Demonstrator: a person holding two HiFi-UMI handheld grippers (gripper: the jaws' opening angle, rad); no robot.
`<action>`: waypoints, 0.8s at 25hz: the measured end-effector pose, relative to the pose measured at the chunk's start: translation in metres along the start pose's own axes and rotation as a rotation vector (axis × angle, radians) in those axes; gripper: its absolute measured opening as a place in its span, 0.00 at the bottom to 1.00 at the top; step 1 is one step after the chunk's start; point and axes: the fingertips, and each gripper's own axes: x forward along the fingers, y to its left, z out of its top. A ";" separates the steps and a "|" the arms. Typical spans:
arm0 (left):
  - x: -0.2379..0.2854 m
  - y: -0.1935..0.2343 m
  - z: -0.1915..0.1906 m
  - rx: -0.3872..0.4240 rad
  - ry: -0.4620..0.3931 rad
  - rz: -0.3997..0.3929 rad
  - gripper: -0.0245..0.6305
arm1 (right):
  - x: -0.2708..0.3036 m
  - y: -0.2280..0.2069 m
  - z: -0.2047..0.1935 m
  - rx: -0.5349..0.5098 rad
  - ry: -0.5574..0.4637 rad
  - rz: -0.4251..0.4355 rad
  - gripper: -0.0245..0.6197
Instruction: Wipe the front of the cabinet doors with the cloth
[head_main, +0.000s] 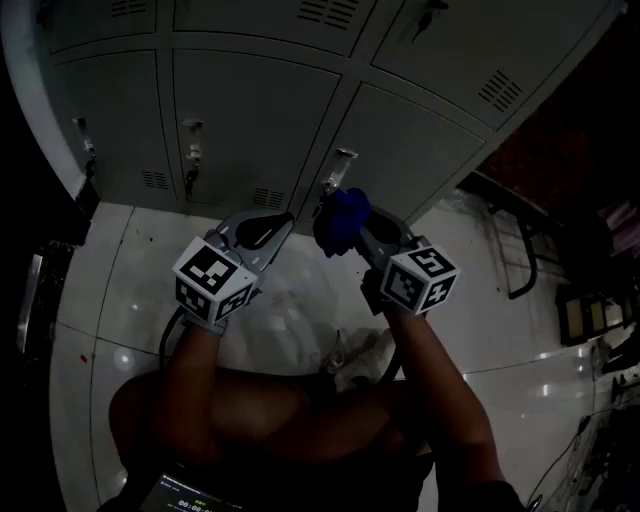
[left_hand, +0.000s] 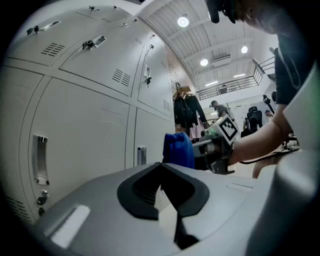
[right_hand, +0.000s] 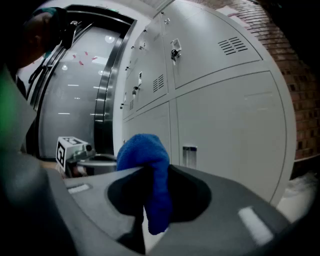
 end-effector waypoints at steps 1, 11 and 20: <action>0.000 0.000 0.000 0.007 0.005 -0.001 0.04 | 0.003 -0.004 0.013 0.004 -0.016 -0.007 0.16; -0.001 0.000 -0.001 0.016 0.013 -0.004 0.04 | 0.045 -0.034 0.118 -0.075 -0.063 -0.126 0.16; -0.001 0.002 0.001 0.006 -0.005 -0.008 0.04 | 0.064 -0.056 0.136 -0.035 -0.055 -0.173 0.16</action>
